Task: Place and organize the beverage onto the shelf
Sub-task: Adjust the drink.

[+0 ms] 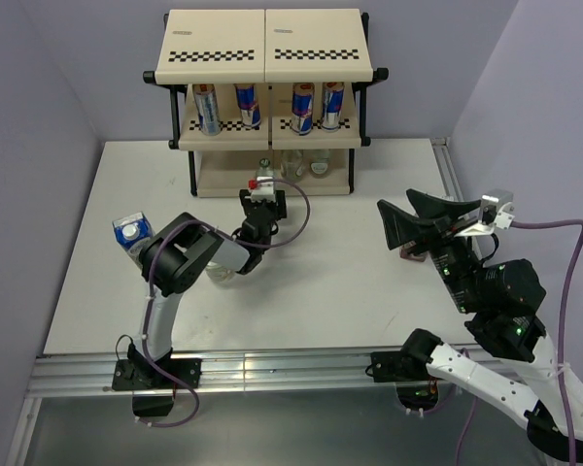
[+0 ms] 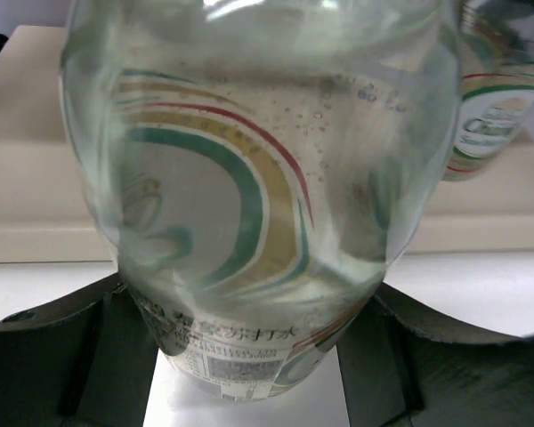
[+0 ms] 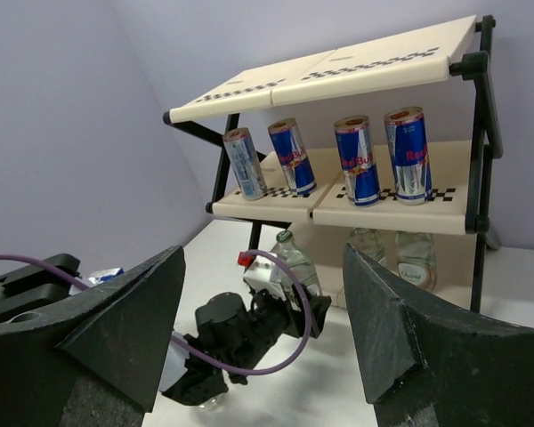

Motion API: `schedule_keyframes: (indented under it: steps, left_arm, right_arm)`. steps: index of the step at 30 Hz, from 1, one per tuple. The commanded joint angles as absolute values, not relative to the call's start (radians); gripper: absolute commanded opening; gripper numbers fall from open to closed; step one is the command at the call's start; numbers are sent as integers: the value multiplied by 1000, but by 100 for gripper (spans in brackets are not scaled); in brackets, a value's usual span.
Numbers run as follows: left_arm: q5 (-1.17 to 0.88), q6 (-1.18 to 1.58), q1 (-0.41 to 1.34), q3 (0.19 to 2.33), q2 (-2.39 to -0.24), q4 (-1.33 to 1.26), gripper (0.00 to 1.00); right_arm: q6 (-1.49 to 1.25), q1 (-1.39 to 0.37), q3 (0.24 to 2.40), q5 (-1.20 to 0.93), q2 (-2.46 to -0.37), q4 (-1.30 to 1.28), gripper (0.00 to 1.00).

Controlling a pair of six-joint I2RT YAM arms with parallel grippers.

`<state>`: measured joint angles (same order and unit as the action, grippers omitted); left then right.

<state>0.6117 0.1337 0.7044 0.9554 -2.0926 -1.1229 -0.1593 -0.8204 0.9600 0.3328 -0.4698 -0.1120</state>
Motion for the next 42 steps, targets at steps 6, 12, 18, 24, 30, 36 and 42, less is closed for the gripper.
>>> schedule_keyframes:
  steps: [6, 12, 18, 24, 30, 36, 42]
  left_arm:
    - [676, 184, 669, 1126, -2143, -1388, 0]
    - [703, 186, 658, 1198, -2210, -1368, 0]
    - [718, 189, 644, 1221, -2241, -1362, 0]
    - [721, 204, 635, 1246, -2266, -1347, 0]
    - [719, 248, 623, 1273, -2267, -1284, 0]
    - [759, 293, 624, 1316, -2272, -1203, 0]
    - [668, 301, 627, 1230, -2192, -1229, 0]
  right_arm:
    - [-156, -822, 945, 313, -434, -61, 78]
    - [-163, -822, 940, 287, -399, -58, 78]
    - [-169, -822, 931, 276, -370, -54, 78]
    - [-169, -824, 923, 268, -360, -55, 78]
    - [-172, -822, 922, 261, -345, -52, 78]
    - [-161, -822, 914, 252, -334, -44, 79]
    - [-152, -822, 905, 275, -339, -35, 80]
